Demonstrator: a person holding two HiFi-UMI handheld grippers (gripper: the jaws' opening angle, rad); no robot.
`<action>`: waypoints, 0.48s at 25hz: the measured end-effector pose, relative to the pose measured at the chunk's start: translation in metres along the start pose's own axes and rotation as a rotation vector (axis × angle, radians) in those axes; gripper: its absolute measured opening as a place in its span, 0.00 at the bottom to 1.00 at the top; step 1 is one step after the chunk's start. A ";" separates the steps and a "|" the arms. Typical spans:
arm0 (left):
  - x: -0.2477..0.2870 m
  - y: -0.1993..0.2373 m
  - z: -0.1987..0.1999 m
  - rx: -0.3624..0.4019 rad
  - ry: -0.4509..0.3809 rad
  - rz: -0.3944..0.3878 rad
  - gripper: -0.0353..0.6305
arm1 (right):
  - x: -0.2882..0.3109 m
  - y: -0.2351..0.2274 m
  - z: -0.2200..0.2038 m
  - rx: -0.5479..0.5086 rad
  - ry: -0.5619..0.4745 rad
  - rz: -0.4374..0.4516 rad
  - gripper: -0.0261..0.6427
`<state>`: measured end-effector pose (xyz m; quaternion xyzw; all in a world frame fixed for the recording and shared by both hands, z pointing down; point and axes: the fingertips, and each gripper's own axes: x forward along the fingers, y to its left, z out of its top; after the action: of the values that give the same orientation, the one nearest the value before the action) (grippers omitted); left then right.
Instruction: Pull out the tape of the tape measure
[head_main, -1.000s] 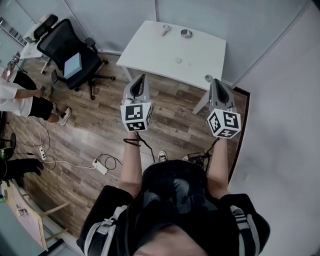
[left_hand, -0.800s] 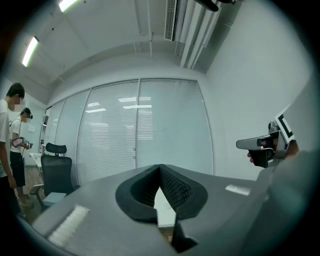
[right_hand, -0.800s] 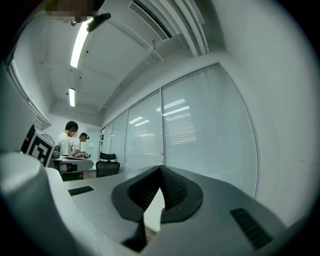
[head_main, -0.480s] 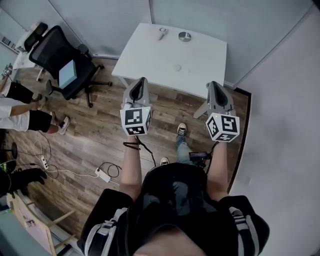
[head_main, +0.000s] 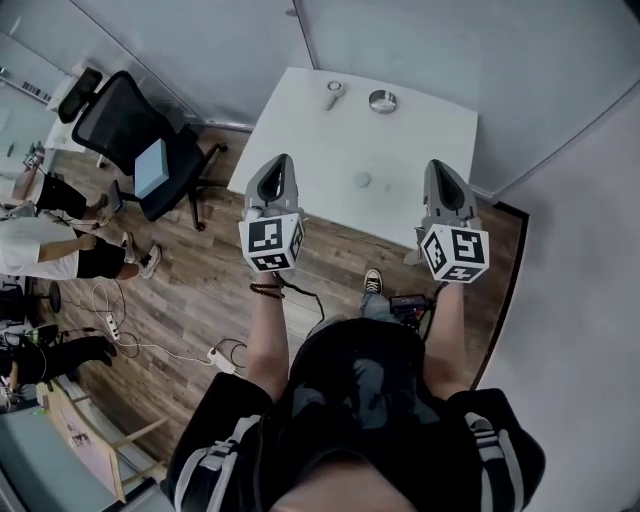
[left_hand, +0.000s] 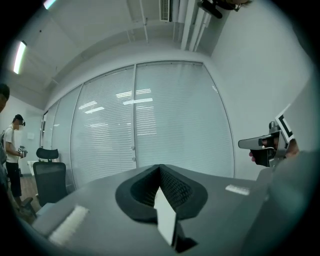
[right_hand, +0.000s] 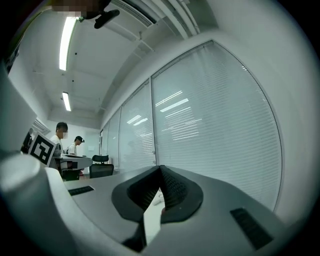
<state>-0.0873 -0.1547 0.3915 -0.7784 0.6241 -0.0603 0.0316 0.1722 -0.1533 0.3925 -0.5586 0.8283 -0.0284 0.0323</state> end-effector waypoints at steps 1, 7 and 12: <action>0.009 0.001 0.002 -0.001 0.002 0.007 0.06 | 0.009 -0.007 0.001 0.004 0.003 0.003 0.04; 0.048 0.010 0.001 0.010 0.029 0.041 0.05 | 0.053 -0.029 -0.009 0.010 0.032 0.029 0.04; 0.068 0.019 0.002 0.002 0.012 0.037 0.06 | 0.077 -0.029 -0.008 -0.012 0.034 0.040 0.04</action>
<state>-0.0905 -0.2248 0.3905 -0.7664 0.6383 -0.0650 0.0297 0.1698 -0.2357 0.4013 -0.5417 0.8398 -0.0324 0.0152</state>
